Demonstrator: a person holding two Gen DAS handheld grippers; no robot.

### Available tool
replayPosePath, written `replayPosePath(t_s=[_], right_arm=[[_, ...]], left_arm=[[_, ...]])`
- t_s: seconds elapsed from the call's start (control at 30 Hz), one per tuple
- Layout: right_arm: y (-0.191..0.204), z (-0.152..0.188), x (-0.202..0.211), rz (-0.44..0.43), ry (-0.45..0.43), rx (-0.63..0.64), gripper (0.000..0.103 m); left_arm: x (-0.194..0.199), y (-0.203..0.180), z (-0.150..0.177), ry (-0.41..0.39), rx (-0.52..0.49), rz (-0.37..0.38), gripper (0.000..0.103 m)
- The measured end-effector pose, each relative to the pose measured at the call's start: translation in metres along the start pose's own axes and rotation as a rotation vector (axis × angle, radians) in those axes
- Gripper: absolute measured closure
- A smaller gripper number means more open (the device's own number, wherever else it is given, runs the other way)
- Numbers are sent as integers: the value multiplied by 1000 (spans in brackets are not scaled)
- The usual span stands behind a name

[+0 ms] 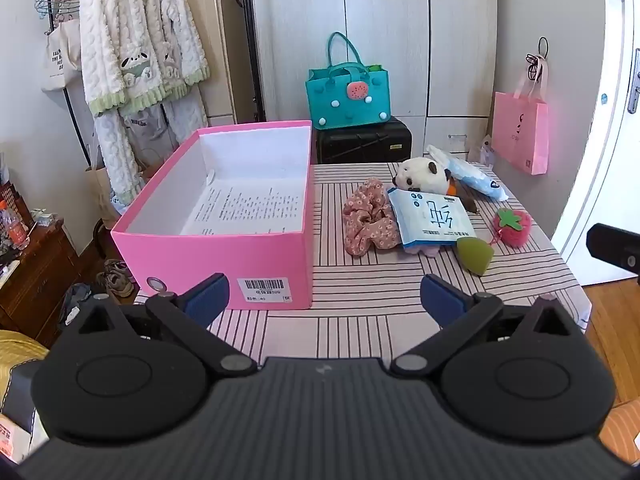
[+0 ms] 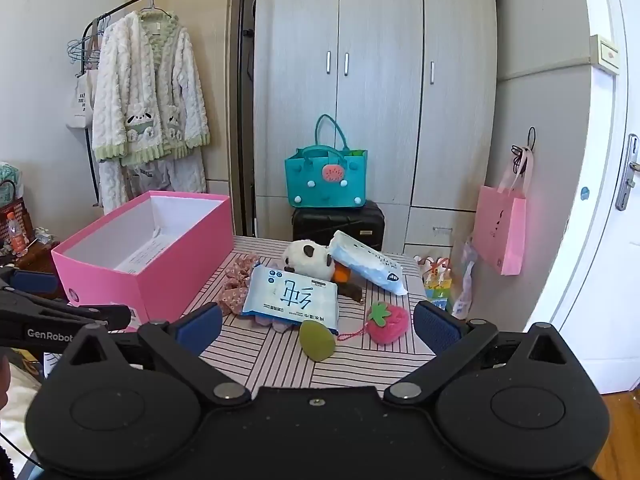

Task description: Organize soft objects

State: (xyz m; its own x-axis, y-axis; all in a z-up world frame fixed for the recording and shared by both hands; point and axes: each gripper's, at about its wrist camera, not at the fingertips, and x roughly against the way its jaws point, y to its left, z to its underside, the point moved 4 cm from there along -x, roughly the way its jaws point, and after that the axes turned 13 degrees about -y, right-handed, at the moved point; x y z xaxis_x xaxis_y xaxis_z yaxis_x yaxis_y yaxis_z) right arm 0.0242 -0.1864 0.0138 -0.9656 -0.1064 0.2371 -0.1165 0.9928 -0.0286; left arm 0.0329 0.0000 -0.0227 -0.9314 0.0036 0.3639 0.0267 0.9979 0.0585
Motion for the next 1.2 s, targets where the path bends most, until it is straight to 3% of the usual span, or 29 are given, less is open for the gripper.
replayPosePath(t_s=[0.9, 1.2], right_arm=[[-8, 5, 6, 12, -11, -10, 0], [-12, 12, 8, 34, -65, -5, 0]], left_arm=[[5, 1, 4, -5, -4, 0, 0], [1, 6, 10, -18, 36, -16, 0]])
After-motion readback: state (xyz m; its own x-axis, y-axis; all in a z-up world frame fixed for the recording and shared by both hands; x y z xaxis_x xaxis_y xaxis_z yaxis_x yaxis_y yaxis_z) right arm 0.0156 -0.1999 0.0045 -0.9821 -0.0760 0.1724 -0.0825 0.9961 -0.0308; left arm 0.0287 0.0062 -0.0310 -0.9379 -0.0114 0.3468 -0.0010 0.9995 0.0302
